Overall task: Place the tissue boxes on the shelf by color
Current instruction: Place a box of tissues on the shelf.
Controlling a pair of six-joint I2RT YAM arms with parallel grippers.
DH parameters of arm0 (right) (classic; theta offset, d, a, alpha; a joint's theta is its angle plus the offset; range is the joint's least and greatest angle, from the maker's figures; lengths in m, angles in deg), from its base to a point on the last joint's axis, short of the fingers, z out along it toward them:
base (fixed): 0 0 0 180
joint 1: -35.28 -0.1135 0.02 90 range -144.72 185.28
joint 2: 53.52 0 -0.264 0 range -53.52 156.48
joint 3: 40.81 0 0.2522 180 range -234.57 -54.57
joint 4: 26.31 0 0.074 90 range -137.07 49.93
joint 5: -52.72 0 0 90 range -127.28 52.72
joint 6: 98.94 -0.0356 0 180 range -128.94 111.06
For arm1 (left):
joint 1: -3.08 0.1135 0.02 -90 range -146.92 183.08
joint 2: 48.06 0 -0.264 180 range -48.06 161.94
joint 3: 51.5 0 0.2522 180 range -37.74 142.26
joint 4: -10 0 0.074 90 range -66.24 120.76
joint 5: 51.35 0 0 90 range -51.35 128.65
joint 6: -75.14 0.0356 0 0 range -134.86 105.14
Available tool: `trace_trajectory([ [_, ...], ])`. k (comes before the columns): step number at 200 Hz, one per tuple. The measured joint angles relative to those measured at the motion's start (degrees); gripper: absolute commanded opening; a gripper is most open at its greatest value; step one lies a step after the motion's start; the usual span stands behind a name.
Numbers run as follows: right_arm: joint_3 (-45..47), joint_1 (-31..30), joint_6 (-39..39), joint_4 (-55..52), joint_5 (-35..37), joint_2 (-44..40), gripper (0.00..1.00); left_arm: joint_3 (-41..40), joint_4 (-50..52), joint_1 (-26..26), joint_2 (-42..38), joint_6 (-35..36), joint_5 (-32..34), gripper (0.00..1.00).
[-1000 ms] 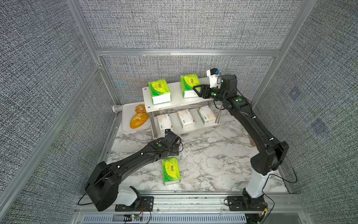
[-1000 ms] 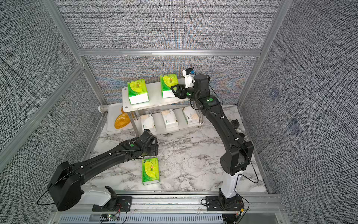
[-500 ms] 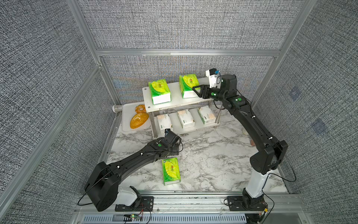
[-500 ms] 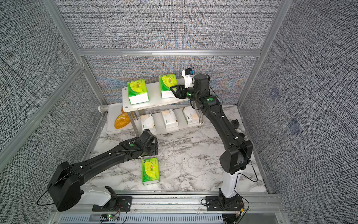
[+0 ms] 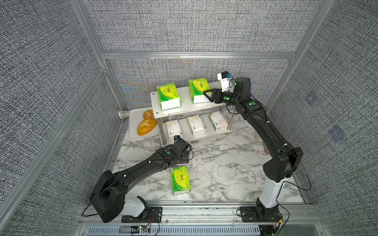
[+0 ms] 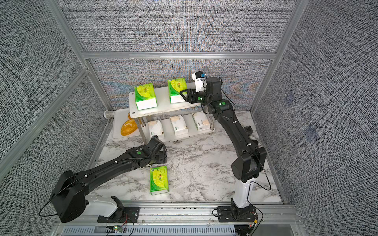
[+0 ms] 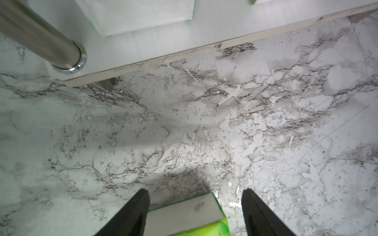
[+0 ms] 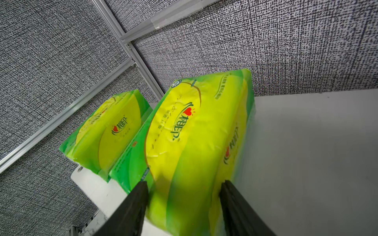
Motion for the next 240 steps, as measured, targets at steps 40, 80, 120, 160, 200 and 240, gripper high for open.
trace_trajectory([
  [40, -1.6, -0.3, -0.9, -0.2, 0.2, 1.2, 0.72, 0.0, 0.0, 0.0, -0.9, 0.0, 0.4, 0.76],
  [80, -2.3, -0.3, -2.3, 0.0, 0.9, 2.1, 0.78, 0.0, 0.1, 0.0, -1.0, 0.0, 0.5, 0.76],
  [120, -1.9, -0.3, -5.0, 1.8, 1.6, 1.6, 0.83, 0.0, 0.1, 0.0, -1.0, 0.0, 0.9, 0.76],
  [160, -3.6, -0.7, -8.0, 3.3, 3.0, 2.4, 0.84, -0.1, 0.1, 0.0, -1.0, 0.0, 1.0, 0.76],
  [200, -9.0, -1.5, -8.5, 1.5, 4.5, 6.6, 0.80, -0.2, 0.1, 0.0, -1.1, 0.0, 1.1, 0.76],
  [240, -9.5, -1.8, -8.6, 0.0, 5.6, 7.5, 0.69, -0.2, 0.4, 0.1, -1.4, 0.4, 1.3, 0.76],
])
